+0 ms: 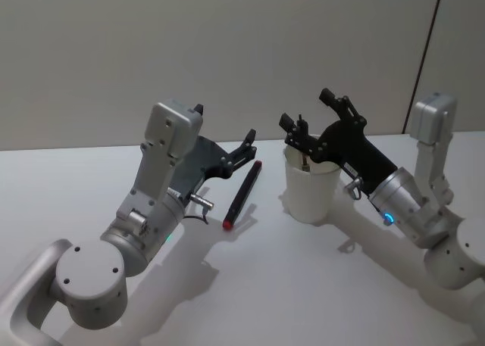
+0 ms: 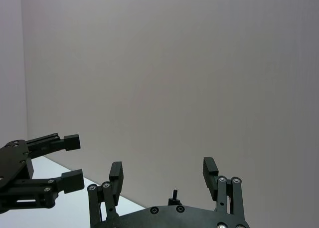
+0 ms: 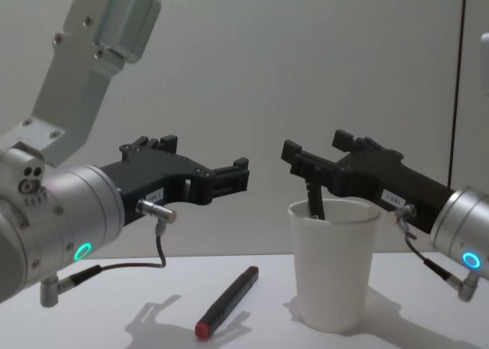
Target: Place the pen into the pen holder.
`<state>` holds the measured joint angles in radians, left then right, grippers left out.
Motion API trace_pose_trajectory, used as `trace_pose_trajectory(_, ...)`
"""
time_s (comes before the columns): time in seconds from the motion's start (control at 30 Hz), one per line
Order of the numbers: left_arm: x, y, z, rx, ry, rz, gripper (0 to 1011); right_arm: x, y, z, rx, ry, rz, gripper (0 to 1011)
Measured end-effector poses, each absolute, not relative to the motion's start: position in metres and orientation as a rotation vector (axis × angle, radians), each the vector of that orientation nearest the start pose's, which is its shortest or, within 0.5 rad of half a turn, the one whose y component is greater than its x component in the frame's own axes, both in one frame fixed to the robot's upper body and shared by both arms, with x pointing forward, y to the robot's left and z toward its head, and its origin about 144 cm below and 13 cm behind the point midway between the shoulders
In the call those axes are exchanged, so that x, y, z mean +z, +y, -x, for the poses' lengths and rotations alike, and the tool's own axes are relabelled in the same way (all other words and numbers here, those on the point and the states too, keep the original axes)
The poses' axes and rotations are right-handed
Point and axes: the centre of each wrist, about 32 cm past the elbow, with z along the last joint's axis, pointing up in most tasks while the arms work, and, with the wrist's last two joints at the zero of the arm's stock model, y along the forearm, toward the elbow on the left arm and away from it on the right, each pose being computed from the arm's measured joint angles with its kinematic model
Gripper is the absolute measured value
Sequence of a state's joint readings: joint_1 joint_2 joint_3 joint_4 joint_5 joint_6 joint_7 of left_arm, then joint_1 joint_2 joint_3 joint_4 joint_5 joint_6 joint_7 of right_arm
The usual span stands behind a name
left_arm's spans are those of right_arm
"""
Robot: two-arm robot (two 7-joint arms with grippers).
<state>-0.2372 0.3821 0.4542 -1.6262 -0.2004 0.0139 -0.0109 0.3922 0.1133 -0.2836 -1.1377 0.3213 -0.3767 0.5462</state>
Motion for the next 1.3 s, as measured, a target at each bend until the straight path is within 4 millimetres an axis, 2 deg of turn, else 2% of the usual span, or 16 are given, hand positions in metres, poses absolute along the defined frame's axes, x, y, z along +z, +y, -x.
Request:
trace_pose_trajectory(0.07, 1.204, 0.198, -0.492, 1.124, -0.268, -0.061, 1001, 1.149, -0.195, -0.559, -0.838, -0.184, -0.272, 1001)
trace_pose_trajectory(0.43, 1.204, 0.198, -0.492, 1.124, -0.268, -0.061, 1001, 1.160, -0.204, -0.548, -0.880, -0.157, -0.290, 1001)
trace_pose_trajectory(0.77, 1.204, 0.198, -0.492, 1.124, -0.268, -0.061, 1001, 1.161, -0.207, -0.543, -0.898, -0.146, -0.285, 1001)
trace_pose_trajectory(1.3, 1.204, 0.198, -0.492, 1.124, -0.268, -0.061, 1001, 1.167, -0.223, -0.505, -1.035, -0.104, -0.191, 1001)
